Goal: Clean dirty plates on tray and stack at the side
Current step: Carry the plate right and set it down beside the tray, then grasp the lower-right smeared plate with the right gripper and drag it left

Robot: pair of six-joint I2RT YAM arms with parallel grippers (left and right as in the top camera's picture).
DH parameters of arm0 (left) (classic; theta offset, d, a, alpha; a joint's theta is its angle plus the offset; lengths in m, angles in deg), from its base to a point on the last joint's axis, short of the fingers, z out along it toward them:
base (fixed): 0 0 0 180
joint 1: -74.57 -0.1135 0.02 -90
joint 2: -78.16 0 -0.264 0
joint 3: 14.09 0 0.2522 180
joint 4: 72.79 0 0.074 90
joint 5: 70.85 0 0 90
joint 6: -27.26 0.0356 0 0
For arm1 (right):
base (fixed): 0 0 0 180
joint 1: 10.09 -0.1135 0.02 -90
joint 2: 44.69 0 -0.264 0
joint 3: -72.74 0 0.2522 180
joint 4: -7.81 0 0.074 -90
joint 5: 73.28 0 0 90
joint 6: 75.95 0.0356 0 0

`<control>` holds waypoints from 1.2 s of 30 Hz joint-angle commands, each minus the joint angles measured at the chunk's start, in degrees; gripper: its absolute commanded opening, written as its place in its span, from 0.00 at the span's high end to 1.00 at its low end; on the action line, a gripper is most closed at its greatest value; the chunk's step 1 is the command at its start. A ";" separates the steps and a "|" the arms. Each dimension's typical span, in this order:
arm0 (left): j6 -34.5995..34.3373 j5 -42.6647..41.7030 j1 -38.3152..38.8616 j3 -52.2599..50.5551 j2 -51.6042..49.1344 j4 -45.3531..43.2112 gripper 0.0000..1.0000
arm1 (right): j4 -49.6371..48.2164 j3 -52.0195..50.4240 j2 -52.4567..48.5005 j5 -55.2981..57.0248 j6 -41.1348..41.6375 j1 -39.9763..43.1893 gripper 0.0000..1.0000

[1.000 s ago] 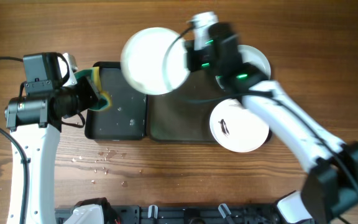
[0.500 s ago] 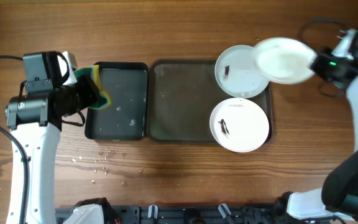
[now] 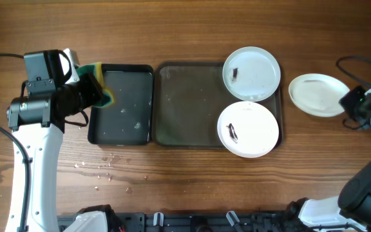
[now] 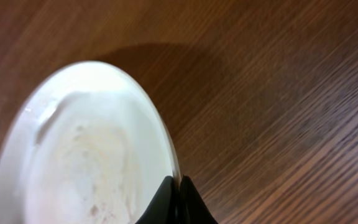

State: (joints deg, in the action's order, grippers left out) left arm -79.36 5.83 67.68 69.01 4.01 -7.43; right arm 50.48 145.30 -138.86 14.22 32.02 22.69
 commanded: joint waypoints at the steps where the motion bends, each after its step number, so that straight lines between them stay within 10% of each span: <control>1: 1.01 -0.09 0.04 0.02 -0.17 -0.17 0.96 | -2.71 -2.95 -0.35 0.85 1.18 -0.17 0.91; 3: 1.01 -0.09 0.04 0.02 -0.17 -0.17 0.96 | -2.82 -3.13 -0.35 0.57 1.70 -0.20 0.84; 6: 1.01 -0.09 0.04 0.02 -0.17 -0.15 0.96 | -2.78 -3.13 -0.35 -2.34 1.51 -0.20 0.48; 9: 1.01 -0.09 0.04 0.02 -0.17 -0.04 0.96 | -0.50 -3.13 -0.35 -7.17 1.33 -0.20 0.39; 36: 0.98 -0.09 0.04 0.02 -0.17 0.42 0.96 | -7.45 -5.97 -6.95 -12.26 -15.04 -18.84 0.66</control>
State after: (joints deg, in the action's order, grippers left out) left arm -79.36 5.83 67.68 69.01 4.01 -6.75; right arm 43.35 140.15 -143.76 6.07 17.88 4.06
